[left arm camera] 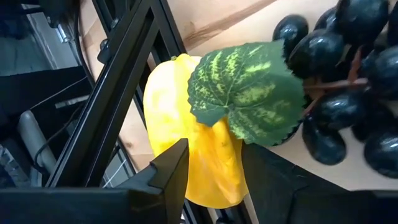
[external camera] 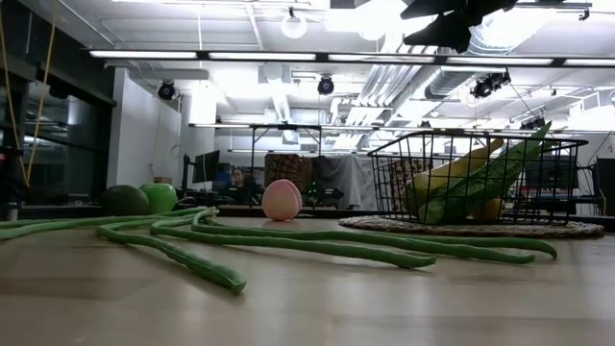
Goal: Build produce basket
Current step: Put the yellow starfruit into the wire basket
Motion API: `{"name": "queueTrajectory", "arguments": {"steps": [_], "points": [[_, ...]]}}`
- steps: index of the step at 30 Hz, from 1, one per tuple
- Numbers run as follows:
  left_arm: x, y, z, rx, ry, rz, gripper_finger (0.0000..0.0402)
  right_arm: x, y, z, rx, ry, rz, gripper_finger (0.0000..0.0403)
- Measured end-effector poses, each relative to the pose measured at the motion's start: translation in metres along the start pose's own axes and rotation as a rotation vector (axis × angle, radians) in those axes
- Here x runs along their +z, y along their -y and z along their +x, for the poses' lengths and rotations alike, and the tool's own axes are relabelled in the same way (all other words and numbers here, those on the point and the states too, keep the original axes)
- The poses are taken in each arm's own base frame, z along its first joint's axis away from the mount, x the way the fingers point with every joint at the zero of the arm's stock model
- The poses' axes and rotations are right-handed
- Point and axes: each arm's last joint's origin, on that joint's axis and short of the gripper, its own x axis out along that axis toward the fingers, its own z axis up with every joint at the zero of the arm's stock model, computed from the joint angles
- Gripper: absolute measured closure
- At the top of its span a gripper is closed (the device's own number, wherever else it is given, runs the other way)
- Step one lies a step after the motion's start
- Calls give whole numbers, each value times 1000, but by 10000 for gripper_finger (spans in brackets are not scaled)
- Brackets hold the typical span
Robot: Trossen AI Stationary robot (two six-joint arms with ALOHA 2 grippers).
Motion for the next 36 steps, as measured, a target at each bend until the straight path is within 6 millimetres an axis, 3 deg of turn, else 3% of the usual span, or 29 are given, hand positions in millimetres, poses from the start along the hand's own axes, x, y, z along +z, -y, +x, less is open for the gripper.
{"name": "queueTrajectory", "arguments": {"steps": [14,27,31,36], "points": [[-5,5,8,5,14,14,210,0,0,0,0,0,-15,119],[-6,12,18,80,-10,32,206,0,0,0,-4,1,-12,119],[-6,12,18,84,-13,47,223,0,0,0,-10,2,-11,119],[-6,11,17,88,-20,48,288,0,0,0,-11,3,-11,119]]}}
